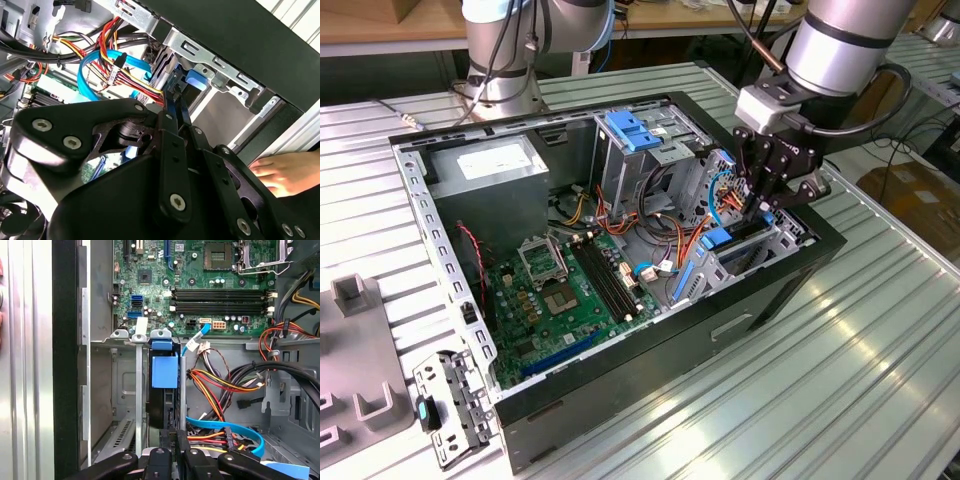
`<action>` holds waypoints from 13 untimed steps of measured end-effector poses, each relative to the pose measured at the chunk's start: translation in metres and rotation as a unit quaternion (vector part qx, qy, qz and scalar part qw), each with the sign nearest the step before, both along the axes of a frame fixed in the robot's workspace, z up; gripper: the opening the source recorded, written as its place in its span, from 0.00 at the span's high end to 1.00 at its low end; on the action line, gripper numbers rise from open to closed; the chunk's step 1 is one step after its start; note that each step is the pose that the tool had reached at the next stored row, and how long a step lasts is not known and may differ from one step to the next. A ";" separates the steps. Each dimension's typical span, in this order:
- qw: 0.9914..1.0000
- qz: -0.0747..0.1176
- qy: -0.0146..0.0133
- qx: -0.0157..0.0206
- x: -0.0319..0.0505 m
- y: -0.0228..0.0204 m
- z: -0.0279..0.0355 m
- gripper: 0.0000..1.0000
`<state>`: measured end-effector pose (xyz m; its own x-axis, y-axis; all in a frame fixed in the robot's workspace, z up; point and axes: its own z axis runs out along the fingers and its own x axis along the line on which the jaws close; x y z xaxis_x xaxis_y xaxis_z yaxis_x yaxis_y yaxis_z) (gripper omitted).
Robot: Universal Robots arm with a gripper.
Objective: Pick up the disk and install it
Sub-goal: 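Insert the first disk wire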
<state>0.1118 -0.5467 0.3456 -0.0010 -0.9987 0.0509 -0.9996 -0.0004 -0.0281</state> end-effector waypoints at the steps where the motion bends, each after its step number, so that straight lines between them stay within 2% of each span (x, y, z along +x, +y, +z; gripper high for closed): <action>1: 1.000 0.000 0.000 0.000 0.0000 0.0000 -0.0004 0.84; 6: 1.000 0.000 0.000 0.000 0.0000 0.0000 -0.0036 0.84; 13: 1.000 0.000 0.000 0.000 0.0000 0.0000 -0.0038 0.84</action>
<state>0.1119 -0.5467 0.3418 -0.0016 -0.9987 0.0508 -0.9996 0.0002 -0.0276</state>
